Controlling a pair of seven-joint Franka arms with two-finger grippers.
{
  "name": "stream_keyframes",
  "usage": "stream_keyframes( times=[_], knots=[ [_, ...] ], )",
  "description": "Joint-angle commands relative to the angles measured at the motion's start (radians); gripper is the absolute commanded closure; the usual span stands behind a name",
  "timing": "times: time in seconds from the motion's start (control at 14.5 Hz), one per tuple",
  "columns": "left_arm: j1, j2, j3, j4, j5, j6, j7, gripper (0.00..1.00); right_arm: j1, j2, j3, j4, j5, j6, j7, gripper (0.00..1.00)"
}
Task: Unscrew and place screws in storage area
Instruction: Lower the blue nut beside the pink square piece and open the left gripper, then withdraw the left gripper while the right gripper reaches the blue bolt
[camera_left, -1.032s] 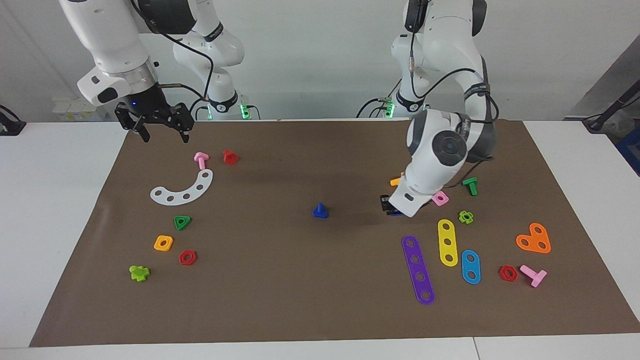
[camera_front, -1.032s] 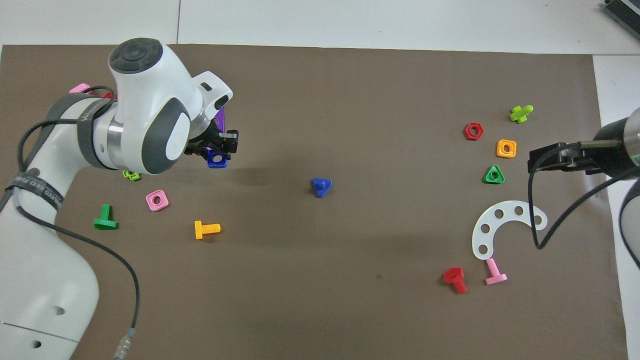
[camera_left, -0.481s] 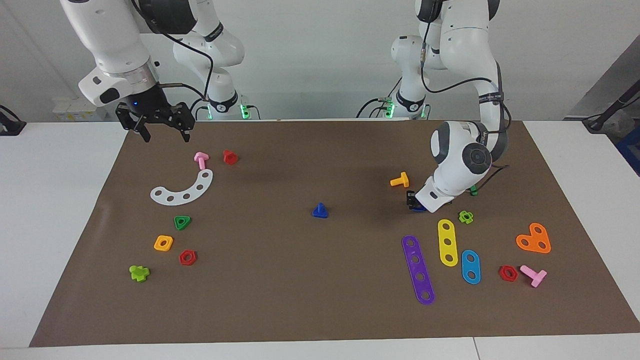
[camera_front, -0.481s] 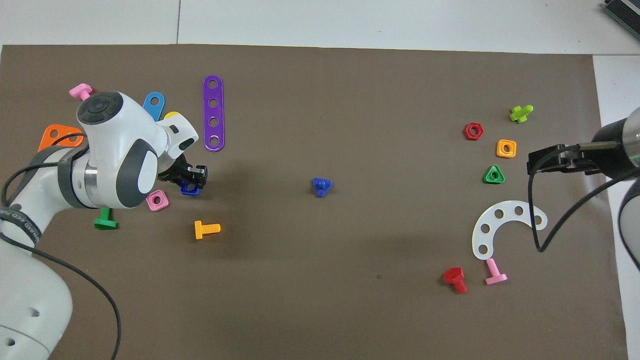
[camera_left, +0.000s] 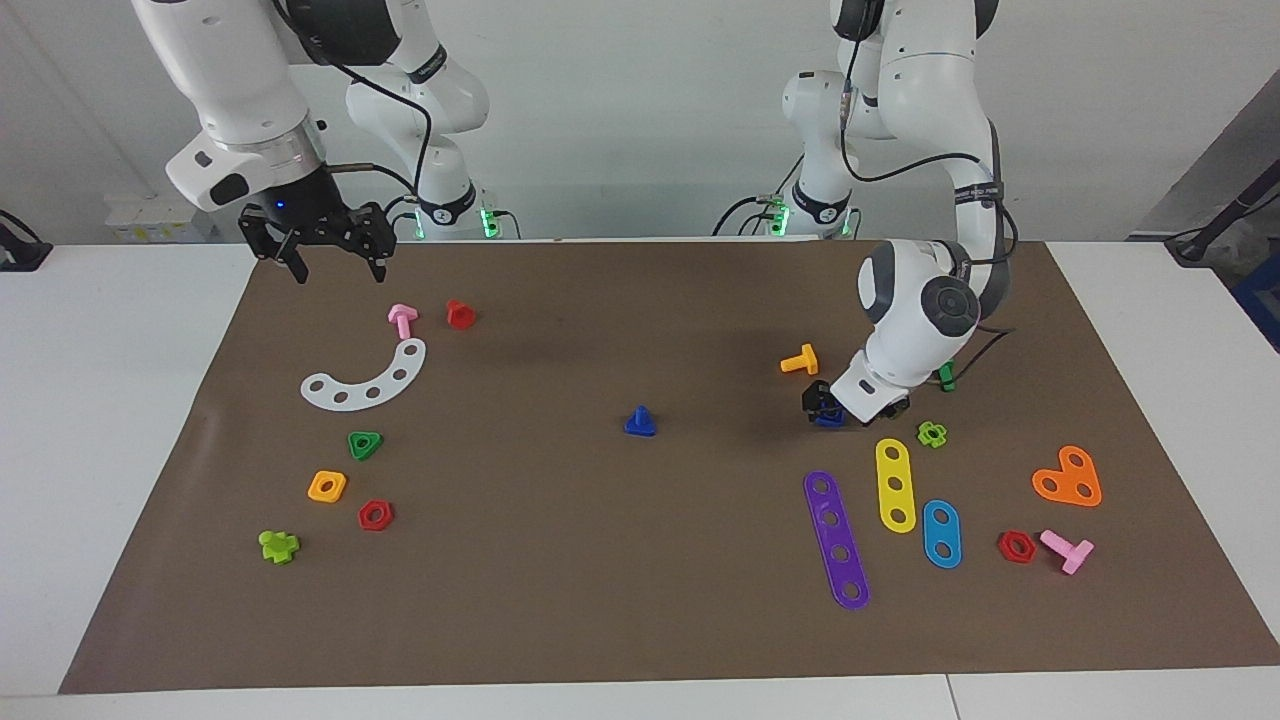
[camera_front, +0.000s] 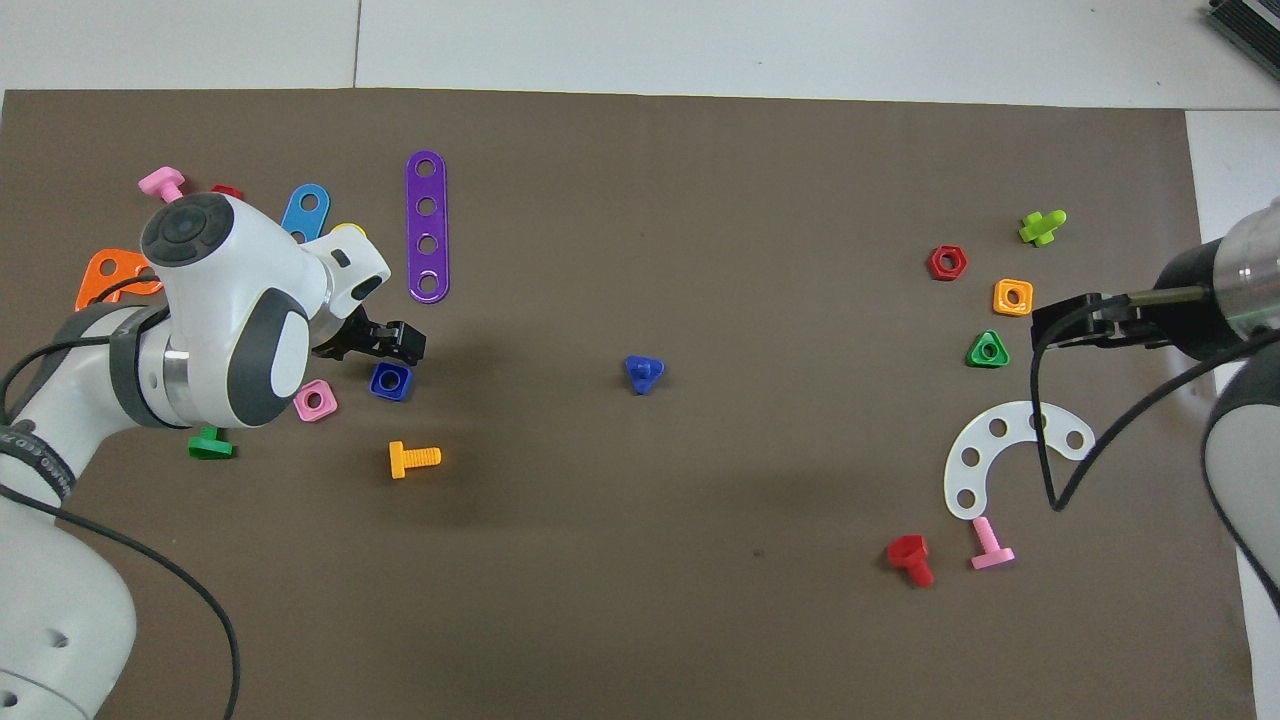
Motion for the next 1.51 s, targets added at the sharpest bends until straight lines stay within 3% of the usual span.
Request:
stream_keyframes(
  times=[0.0,0.21,0.41,0.69,1.03,1.44],
  knots=[
    [0.068,-0.076,0.019,0.064,0.000,-0.218,0.020,0.00,0.051,-0.006,0.021,-0.039,0.009,0.069,0.105,0.04],
    [0.149,-0.190,0.021,0.063,0.065,-0.374,0.057,0.00,0.146,0.047,0.021,-0.039,-0.002,0.127,0.255,0.04],
    [0.170,-0.256,0.021,0.066,0.103,-0.510,0.052,0.00,0.248,0.115,0.021,-0.039,-0.016,0.208,0.423,0.04],
    [0.165,-0.406,0.021,0.078,0.154,-0.522,0.034,0.00,0.378,0.245,0.021,-0.038,-0.051,0.346,0.623,0.05],
    [0.168,-0.408,0.019,0.204,0.181,-0.490,-0.005,0.00,0.444,0.374,0.021,-0.027,-0.081,0.500,0.684,0.06],
    [0.170,-0.408,0.018,0.181,0.191,-0.358,-0.014,0.00,0.498,0.529,0.021,-0.015,-0.128,0.630,0.702,0.11]
  ],
)
